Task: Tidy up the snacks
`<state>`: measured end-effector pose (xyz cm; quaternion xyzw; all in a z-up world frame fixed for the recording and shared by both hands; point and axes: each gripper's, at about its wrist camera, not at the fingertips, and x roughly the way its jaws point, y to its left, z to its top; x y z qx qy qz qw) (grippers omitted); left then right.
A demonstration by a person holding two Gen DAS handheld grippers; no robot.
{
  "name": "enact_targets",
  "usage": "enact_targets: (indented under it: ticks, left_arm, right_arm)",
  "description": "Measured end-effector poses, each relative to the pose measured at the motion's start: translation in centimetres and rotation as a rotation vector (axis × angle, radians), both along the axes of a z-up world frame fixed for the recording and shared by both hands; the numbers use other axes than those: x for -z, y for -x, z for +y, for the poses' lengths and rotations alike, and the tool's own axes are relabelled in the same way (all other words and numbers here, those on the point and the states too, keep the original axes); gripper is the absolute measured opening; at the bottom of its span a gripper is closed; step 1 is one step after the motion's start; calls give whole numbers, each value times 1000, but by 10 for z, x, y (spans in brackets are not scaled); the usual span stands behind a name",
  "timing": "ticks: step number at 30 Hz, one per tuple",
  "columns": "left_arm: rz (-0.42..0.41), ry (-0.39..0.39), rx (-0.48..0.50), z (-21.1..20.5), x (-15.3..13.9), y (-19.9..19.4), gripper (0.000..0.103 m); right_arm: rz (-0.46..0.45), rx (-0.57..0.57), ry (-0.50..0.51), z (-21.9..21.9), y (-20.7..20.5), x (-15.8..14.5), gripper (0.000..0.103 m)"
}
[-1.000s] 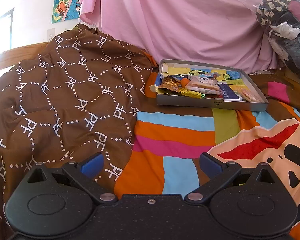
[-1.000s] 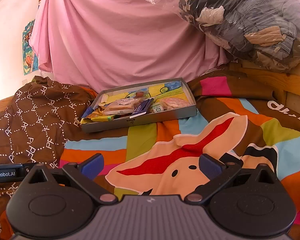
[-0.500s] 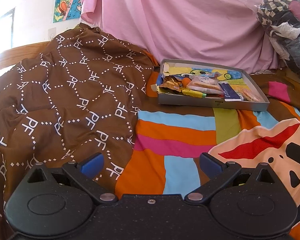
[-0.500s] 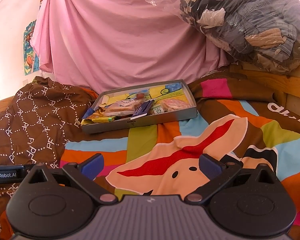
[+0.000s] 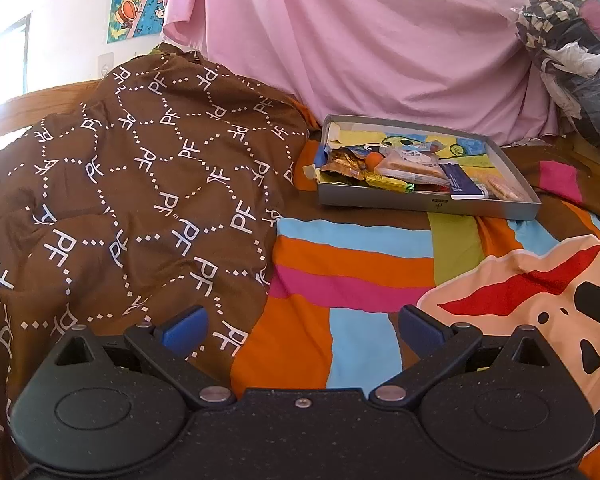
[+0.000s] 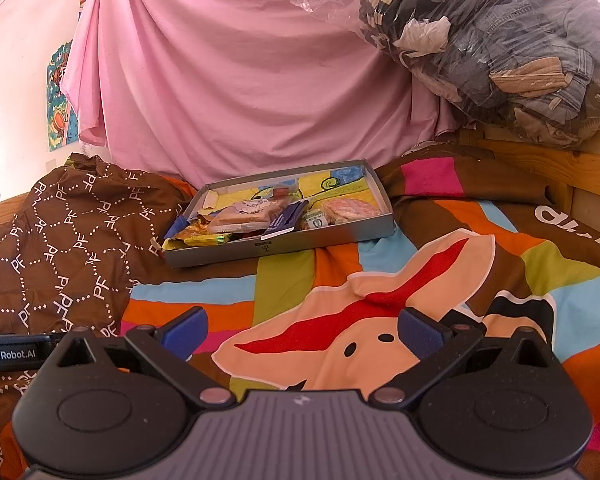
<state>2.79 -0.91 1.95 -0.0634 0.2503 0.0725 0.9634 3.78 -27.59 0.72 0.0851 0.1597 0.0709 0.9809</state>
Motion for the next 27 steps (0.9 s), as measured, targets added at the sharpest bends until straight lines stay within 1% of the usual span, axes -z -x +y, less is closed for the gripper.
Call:
enact_targets:
  ticks: [13,21,27]
  left_arm:
    - [0,-1,-3,0,0,0,101]
    - [24,53,-1,4,-2,-2,101]
    - [58,17,-14,0,1,-4,100]
  right_arm:
    - [-12,8,-15,-1,2,-2,103]
    - [-18,7,-16,0,3,-3,103]
    - [-18,6,-32,0,4,-4,103]
